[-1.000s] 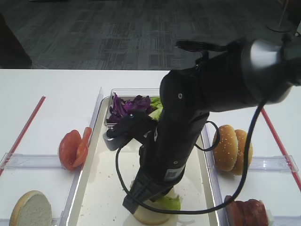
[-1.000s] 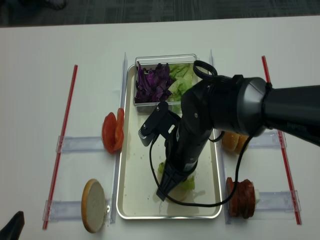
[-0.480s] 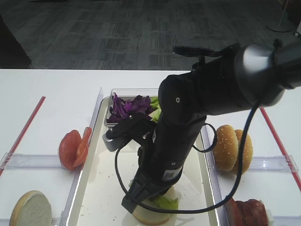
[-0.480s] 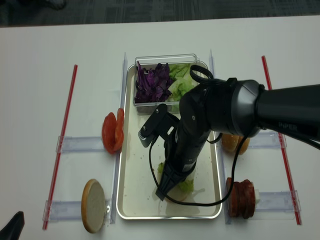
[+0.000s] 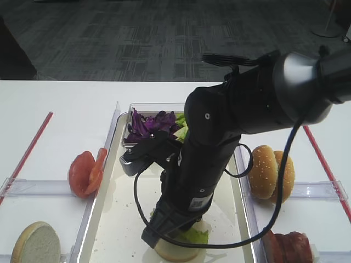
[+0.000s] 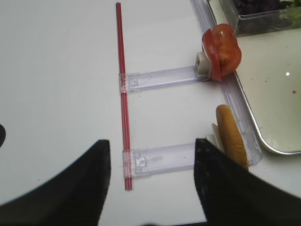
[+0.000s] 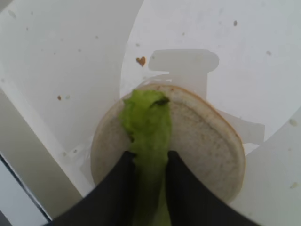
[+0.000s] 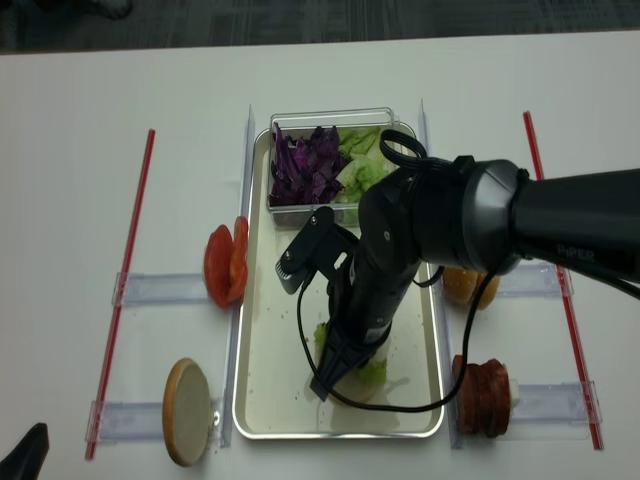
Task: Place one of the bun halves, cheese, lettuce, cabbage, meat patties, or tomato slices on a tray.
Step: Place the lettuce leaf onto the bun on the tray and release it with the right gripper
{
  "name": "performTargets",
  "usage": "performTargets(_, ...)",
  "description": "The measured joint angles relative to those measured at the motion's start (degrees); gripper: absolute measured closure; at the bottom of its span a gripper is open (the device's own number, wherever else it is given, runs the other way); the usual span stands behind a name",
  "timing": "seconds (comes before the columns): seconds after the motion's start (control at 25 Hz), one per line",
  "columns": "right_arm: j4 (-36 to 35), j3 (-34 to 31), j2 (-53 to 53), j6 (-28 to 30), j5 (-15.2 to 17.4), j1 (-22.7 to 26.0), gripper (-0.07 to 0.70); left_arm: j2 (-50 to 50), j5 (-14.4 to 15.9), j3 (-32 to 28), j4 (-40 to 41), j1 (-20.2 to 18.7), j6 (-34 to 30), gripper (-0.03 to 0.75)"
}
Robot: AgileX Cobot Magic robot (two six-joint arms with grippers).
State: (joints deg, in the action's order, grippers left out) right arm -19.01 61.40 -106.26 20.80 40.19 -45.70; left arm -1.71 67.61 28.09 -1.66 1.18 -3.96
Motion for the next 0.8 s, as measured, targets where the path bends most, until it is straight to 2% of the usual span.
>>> performTargets(0.28,-0.03,0.00,0.00,0.00,0.00,0.00,0.247,0.00,0.00,0.00,0.00,0.00,0.00,0.349)
performTargets(0.4,-0.03,0.00,0.00,0.00,0.00,0.00,0.199,0.00,0.00,0.00,0.00,0.00,0.00,0.349)
performTargets(0.8,-0.03,0.86,1.52,0.33,0.34,0.00,0.175,0.00,0.00,0.00,0.00,0.00,0.00,0.349)
